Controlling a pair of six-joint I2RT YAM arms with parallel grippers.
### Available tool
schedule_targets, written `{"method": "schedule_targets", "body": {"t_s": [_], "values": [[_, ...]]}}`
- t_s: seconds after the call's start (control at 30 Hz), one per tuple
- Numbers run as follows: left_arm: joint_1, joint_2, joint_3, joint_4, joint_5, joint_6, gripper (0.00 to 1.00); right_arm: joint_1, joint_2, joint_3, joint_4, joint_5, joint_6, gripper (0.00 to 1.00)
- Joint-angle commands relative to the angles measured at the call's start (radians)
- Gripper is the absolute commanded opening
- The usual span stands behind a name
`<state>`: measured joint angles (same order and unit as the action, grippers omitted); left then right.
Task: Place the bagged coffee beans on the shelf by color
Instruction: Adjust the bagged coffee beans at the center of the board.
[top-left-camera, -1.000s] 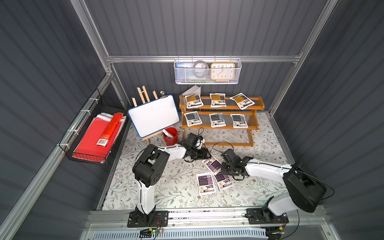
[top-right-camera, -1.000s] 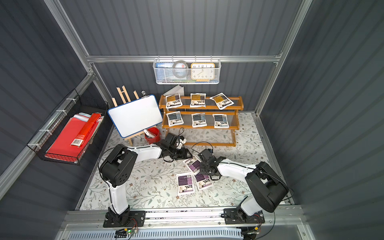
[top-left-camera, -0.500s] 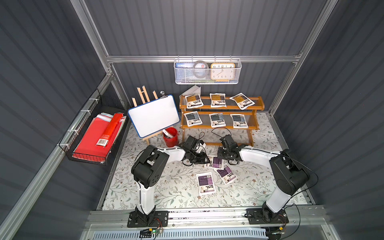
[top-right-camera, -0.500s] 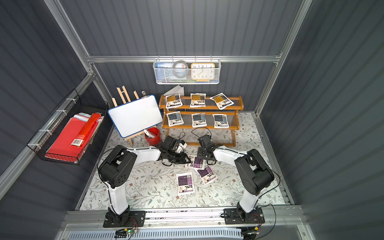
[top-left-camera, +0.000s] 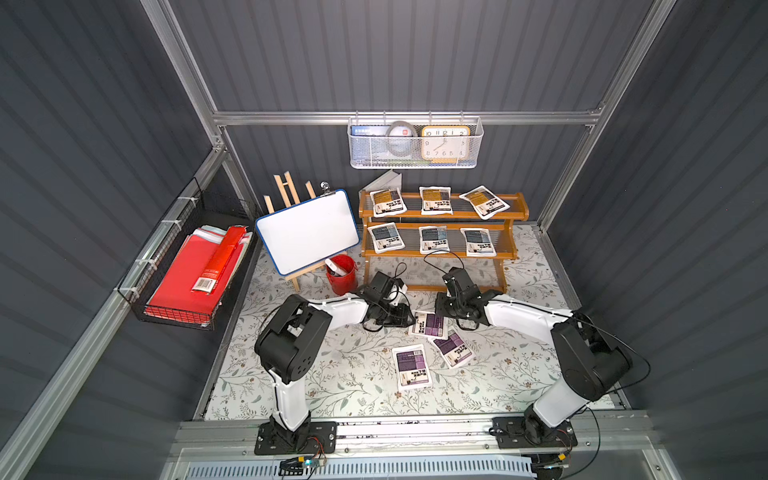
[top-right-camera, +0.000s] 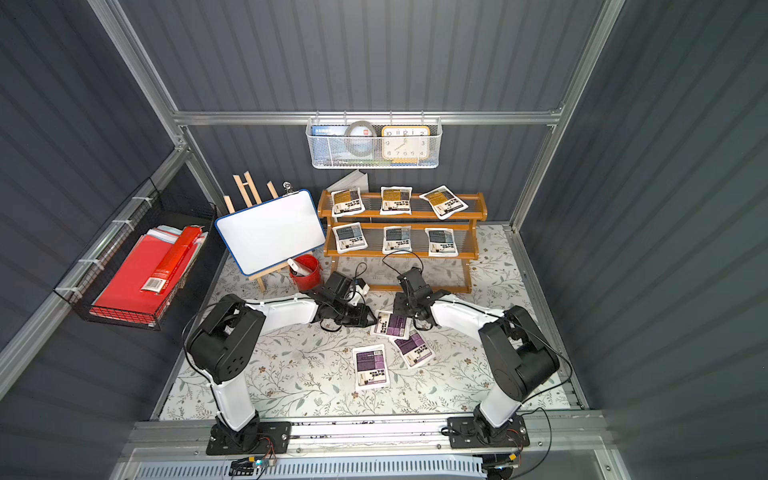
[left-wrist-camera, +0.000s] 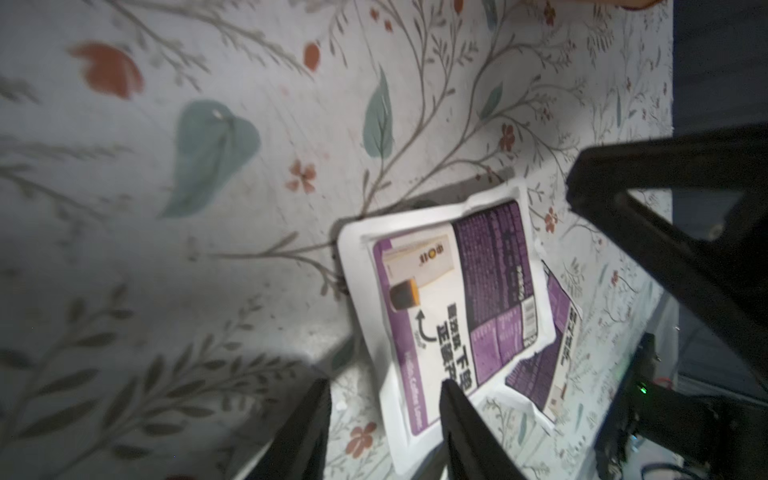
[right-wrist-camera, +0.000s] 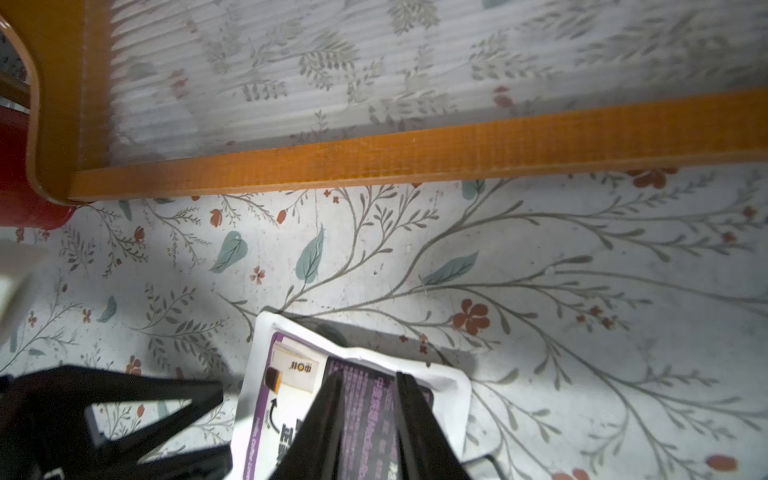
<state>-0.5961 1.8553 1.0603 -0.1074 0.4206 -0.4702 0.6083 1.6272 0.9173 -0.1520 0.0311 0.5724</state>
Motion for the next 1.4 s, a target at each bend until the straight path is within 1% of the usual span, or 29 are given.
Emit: {"method": "schedule_targets", "body": {"t_s": [0.0,0.03,0.1,0.23,0.3,0.43,0.7,0.9,1.17,1.37], "values": [[-0.002,-0.05,0.048,0.019,-0.158,-0.031,0.49,0.013,-0.03,-0.046,-0.051,0.021,0.009,0.26],[-0.001,-0.046,0.056,0.03,-0.181,-0.036,0.5,0.017,-0.038,-0.059,-0.054,0.02,0.015,0.26],[-0.002,-0.031,0.074,0.055,-0.186,-0.04,0.52,0.029,-0.051,-0.081,-0.069,0.025,0.029,0.26],[-0.004,0.025,0.115,0.096,-0.172,-0.039,0.56,0.041,-0.069,-0.125,-0.09,0.029,0.048,0.26],[-0.004,0.048,0.131,0.106,-0.131,-0.038,0.56,0.045,-0.076,-0.143,-0.089,0.026,0.053,0.26],[-0.005,0.071,0.145,0.125,-0.116,-0.026,0.57,0.053,-0.094,-0.165,-0.085,0.019,0.057,0.25],[-0.025,0.132,0.176,0.127,-0.061,0.011,0.58,0.052,-0.089,-0.156,-0.091,0.021,0.04,0.25],[-0.039,0.179,0.194,0.145,-0.057,0.022,0.58,0.052,-0.064,-0.128,-0.102,0.024,0.013,0.25],[-0.046,0.225,0.201,0.141,-0.075,0.051,0.58,0.053,-0.068,-0.127,-0.115,-0.006,0.001,0.25],[-0.057,0.247,0.195,0.112,-0.039,0.069,0.57,0.044,-0.015,-0.077,-0.113,-0.001,-0.037,0.25]]}}
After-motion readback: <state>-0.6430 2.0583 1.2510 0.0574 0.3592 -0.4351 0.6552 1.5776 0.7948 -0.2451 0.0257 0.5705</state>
